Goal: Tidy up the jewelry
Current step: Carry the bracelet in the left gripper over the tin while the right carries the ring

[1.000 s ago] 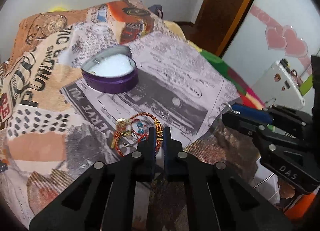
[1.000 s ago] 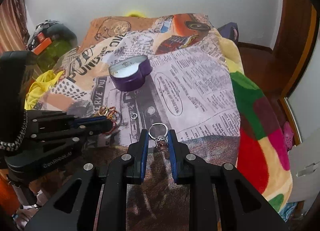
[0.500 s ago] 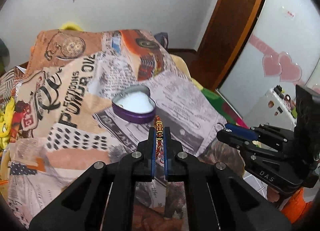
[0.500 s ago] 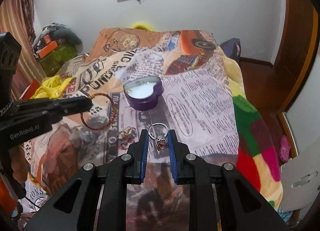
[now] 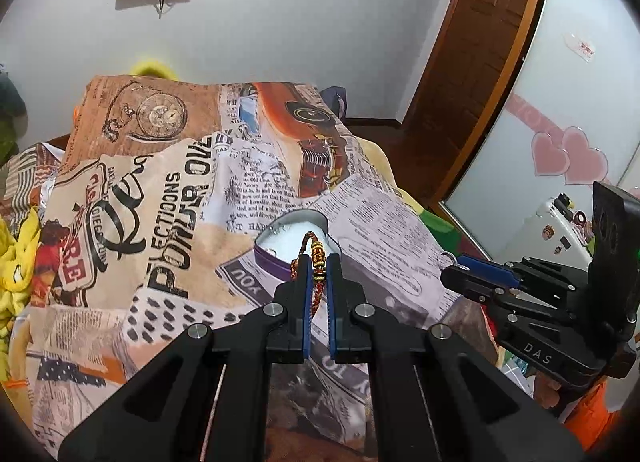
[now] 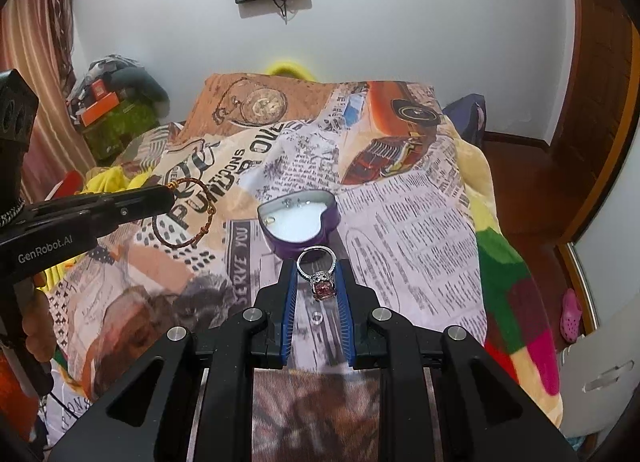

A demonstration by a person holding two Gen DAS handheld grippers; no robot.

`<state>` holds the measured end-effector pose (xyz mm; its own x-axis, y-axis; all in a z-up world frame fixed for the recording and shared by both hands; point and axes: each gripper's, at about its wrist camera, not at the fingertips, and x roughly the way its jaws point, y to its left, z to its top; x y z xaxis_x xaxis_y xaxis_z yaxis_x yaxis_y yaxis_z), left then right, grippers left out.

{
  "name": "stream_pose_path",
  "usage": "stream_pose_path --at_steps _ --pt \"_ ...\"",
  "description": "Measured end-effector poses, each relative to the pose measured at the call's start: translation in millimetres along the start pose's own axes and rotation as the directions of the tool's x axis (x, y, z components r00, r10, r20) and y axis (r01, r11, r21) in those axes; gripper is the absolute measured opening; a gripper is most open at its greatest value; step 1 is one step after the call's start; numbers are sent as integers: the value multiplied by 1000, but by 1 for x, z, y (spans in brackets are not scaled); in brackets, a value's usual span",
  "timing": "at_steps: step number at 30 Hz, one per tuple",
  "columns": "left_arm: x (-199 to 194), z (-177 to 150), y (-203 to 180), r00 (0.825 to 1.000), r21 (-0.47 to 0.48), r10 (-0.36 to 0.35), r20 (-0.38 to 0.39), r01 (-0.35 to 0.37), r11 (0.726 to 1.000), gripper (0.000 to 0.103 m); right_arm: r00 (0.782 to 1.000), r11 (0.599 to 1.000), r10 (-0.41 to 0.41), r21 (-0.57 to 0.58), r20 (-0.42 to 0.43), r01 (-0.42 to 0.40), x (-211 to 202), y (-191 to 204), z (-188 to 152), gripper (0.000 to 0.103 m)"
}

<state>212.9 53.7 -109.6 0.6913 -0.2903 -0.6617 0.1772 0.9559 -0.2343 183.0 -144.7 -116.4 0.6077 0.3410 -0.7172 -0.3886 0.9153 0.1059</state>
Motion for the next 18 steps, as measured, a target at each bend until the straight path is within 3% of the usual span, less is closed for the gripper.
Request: stream_pose_path --at_steps 18 --pt "56 33 23 1000 -3 -9 -1 9 1000 5 1000 1000 15 -26 -15 -15 54 0 32 17"
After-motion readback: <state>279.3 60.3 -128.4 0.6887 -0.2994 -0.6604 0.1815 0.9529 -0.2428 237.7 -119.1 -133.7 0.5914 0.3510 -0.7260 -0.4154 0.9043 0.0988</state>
